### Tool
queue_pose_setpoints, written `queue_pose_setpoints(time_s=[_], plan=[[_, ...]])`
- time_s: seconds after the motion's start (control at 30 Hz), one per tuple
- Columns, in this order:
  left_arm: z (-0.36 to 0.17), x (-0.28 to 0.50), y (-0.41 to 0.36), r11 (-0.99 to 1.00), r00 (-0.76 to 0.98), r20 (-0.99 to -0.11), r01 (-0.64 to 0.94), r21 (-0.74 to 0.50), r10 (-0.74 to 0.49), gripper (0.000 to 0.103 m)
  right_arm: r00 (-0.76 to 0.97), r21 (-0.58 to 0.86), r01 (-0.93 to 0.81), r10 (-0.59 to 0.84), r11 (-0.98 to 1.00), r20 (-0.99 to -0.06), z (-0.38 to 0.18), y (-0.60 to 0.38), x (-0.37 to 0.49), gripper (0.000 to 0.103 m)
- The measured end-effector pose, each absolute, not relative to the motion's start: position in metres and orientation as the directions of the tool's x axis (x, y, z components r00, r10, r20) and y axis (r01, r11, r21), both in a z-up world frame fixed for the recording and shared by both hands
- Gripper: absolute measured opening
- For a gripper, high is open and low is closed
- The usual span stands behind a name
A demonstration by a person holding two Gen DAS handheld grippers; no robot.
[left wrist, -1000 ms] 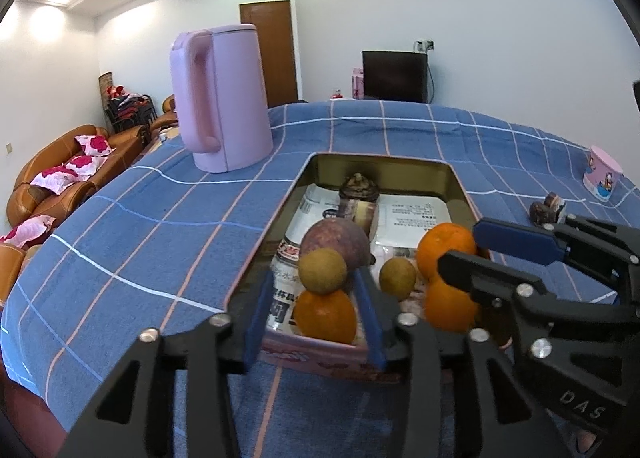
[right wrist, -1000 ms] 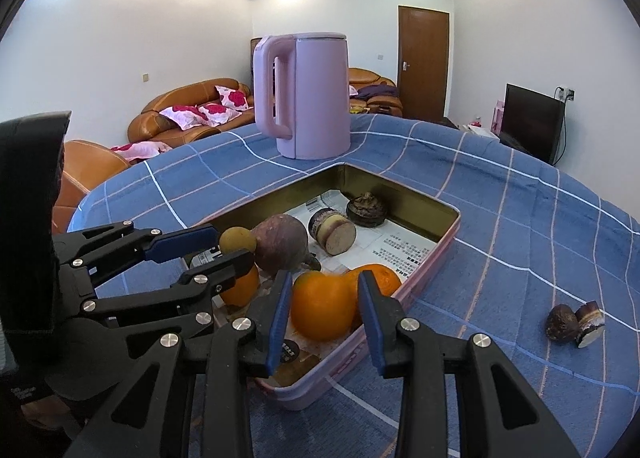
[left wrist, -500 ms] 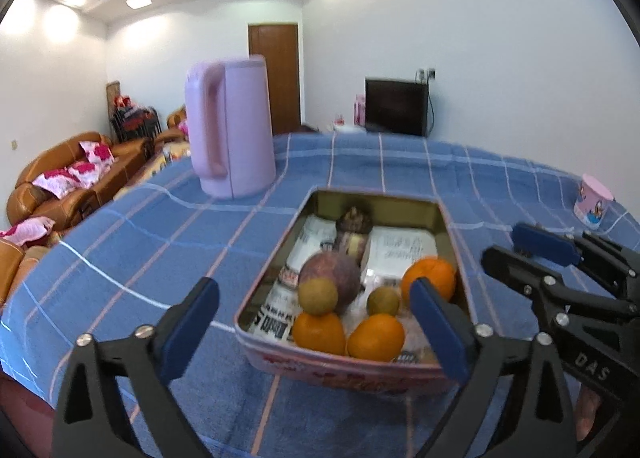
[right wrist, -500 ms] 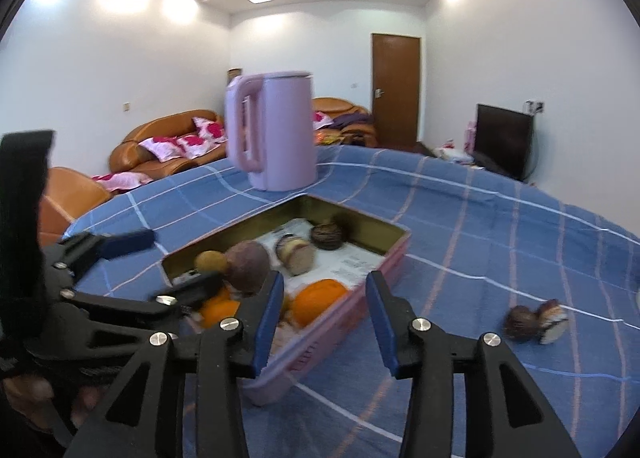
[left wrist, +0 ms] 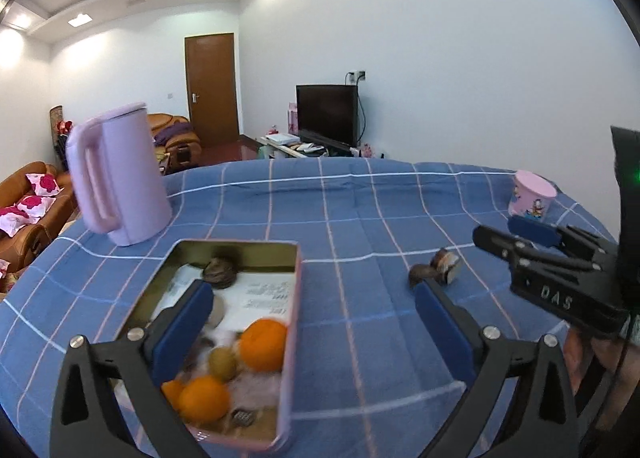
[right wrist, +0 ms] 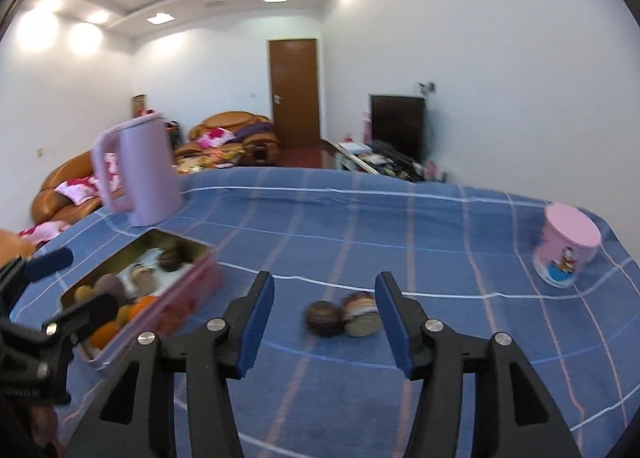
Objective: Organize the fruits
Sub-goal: 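Move both tools toward the brown fruit and cut fruit piece on the cloth, then grasp the cut fruit piece with the right tool while the left tool grasps the brown fruit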
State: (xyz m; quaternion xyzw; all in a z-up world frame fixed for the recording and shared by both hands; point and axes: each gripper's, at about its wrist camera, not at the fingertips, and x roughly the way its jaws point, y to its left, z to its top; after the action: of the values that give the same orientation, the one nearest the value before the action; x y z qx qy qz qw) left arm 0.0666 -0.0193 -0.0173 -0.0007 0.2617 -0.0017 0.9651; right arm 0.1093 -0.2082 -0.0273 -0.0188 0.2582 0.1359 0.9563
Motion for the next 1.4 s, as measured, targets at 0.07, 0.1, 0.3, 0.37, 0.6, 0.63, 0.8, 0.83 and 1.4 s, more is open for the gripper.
queue_pose_setpoints(time_s=[0.07,0.1,0.3,0.37,0.6,0.63,0.8,0.83,1.4], plan=[[-0.018,0.084,-0.024,1.0,0.848,-0.529,-0.007,-0.022,-0.006,0.103,0.818,0.044,-0.241,0.227,0.969,-0.529,-0.033,-0.216,0.125,0.057],[-0.018,0.092,-0.026,0.999,0.842,-0.539,-0.023,-0.03,0.003,0.103,0.804,0.062,-0.242,0.236,0.968,-0.546,-0.036,-0.218,0.133,0.057],[-0.031,0.125,-0.033,0.995,0.819,-0.569,-0.095,0.005,0.081,0.103,0.749,0.097,-0.216,0.228,0.972,-0.621,-0.059,-0.218,0.172,0.057],[-0.036,0.13,-0.035,0.995,0.815,-0.571,-0.102,0.021,0.096,0.103,0.726,0.091,-0.206,0.214,0.974,-0.654,-0.067,-0.217,0.179,0.057],[-0.046,0.141,-0.048,0.997,0.803,-0.591,-0.069,0.036,0.077,0.103,0.634,0.18,-0.219,0.281,0.959,-0.72,-0.089,-0.219,0.199,0.055],[-0.048,0.143,-0.051,0.998,0.799,-0.598,-0.055,0.037,0.066,0.103,0.629,0.199,-0.222,0.296,0.955,-0.719,-0.089,-0.221,0.199,0.051],[-0.056,0.152,-0.059,1.0,0.772,-0.636,0.0,-0.013,-0.009,0.103,0.632,0.226,-0.217,0.313,0.95,-0.709,-0.088,-0.23,0.193,0.038],[-0.057,0.152,-0.062,1.0,0.772,-0.636,0.0,-0.007,-0.005,0.103,0.639,0.231,-0.209,0.312,0.95,-0.704,-0.089,-0.232,0.191,0.038],[-0.072,0.186,-0.123,0.993,0.724,-0.69,0.09,0.079,-0.011,0.1,0.748,0.191,-0.047,0.161,0.98,-0.644,-0.073,-0.278,0.172,0.038]])
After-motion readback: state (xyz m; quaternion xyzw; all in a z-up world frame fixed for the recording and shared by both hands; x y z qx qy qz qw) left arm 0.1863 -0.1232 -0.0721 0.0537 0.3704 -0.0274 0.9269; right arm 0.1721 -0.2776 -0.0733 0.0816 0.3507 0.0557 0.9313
